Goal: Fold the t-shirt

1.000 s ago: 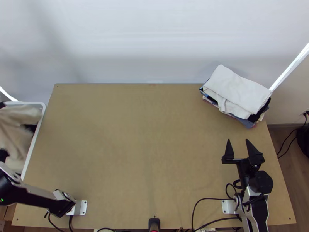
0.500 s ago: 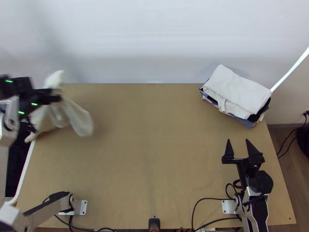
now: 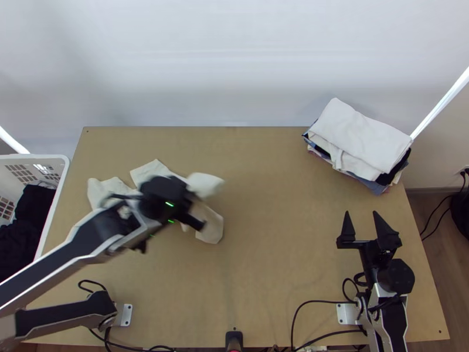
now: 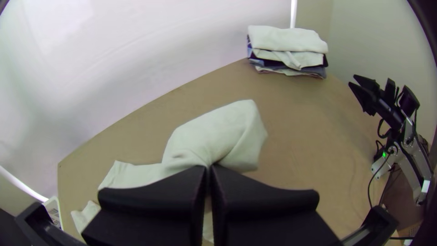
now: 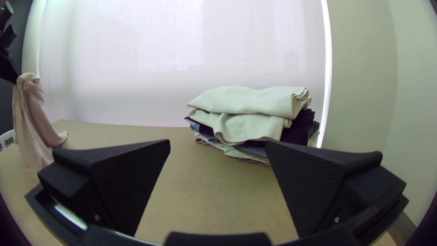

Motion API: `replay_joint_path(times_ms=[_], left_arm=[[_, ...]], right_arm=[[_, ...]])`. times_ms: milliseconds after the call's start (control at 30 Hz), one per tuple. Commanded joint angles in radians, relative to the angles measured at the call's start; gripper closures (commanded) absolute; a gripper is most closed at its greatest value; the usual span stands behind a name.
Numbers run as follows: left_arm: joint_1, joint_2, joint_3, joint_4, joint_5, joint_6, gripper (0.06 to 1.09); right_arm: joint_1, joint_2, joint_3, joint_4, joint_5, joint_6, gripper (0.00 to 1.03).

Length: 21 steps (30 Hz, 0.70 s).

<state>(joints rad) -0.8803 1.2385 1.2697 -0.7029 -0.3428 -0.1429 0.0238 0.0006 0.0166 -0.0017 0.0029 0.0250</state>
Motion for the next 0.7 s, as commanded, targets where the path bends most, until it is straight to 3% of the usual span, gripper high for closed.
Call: replay_joint_path(times_ms=[0, 267, 433, 467, 500, 567, 600, 667], left_arm=[[-0.085, 0.101, 0.01, 0.06, -0.021, -0.05, 1.05], [-0.226, 0.421, 0.241, 0.068, -0.019, -0.167, 1.05], [-0.295, 0.495, 0.3, 0.08, -0.013, -0.228, 1.05], [-0.301, 0.495, 0.298, 0.089, -0.012, -0.244, 0.99], [-0.306, 0.492, 0.298, 0.091, 0.014, -0.253, 0.8], [-0.306, 0.473, 0.303, 0.089, 0.047, -0.254, 0.24], [-0.304, 0.464, 0.312, 0.083, 0.062, -0.254, 0.1], [-0.286, 0.427, 0.319, 0.082, 0.064, -0.27, 0.1]], right_arm=[[-0.002, -0.002, -0.007, -0.012, 0.005, -0.005, 0.04], [-0.002, -0.002, -0.007, -0.012, 0.005, -0.005, 0.04], [-0.002, -0.002, -0.007, -0.012, 0.005, -0.005, 0.04], [-0.002, -0.002, -0.007, -0.012, 0.003, -0.005, 0.04], [-0.002, -0.002, -0.007, -0.012, 0.005, -0.005, 0.04], [-0.002, -0.002, -0.007, -0.012, 0.005, -0.005, 0.04], [-0.002, -0.002, -0.007, -0.012, 0.005, -0.005, 0.04], [-0.002, -0.002, -0.007, -0.012, 0.005, -0.005, 0.04]])
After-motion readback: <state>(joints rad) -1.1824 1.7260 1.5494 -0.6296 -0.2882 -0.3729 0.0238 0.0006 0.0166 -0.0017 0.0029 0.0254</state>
